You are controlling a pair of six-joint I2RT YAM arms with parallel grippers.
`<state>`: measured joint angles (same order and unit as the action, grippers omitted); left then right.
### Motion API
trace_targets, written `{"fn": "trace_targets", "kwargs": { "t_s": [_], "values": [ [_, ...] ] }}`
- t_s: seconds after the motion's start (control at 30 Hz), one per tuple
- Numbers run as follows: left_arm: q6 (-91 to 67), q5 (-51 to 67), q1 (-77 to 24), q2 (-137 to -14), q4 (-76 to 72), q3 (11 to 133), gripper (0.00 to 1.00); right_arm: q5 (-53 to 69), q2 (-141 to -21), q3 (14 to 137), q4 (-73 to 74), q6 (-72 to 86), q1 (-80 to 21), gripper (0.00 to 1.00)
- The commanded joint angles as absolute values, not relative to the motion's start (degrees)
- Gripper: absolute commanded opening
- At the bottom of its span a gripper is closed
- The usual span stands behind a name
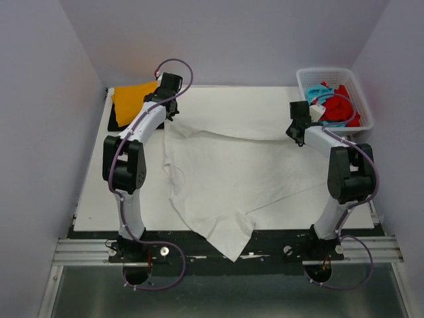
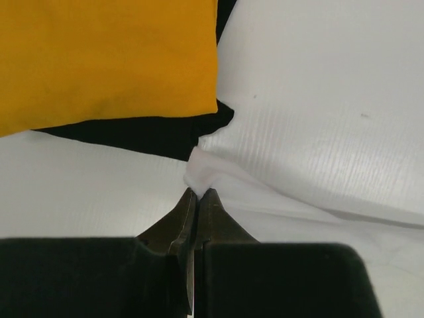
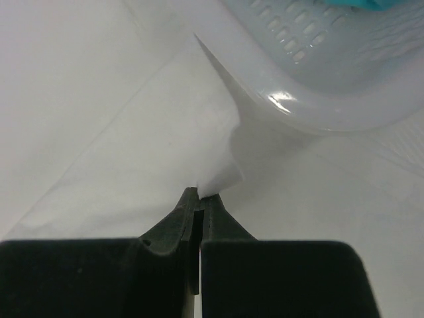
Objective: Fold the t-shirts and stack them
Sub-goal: Flatten out the tshirt
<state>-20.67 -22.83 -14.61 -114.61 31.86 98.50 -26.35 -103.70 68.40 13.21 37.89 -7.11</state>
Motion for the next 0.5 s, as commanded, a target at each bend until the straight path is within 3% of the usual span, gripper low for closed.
{"fn": "trace_targets", "kwargs": {
  "t_s": [0.0, 0.47],
  "values": [
    [-22.53, -19.82, -14.33, -114.04, 31.81, 103.05, 0.00, -25.84, -104.04, 70.47, 6.63, 36.43, -6.77, 0.01],
    [-28.20, -19.54, -13.71, -122.31, 37.74, 113.41, 0.00, -31.48, -113.81, 81.06, 5.74, 34.20, -6.77, 0.01]
  ]
}}
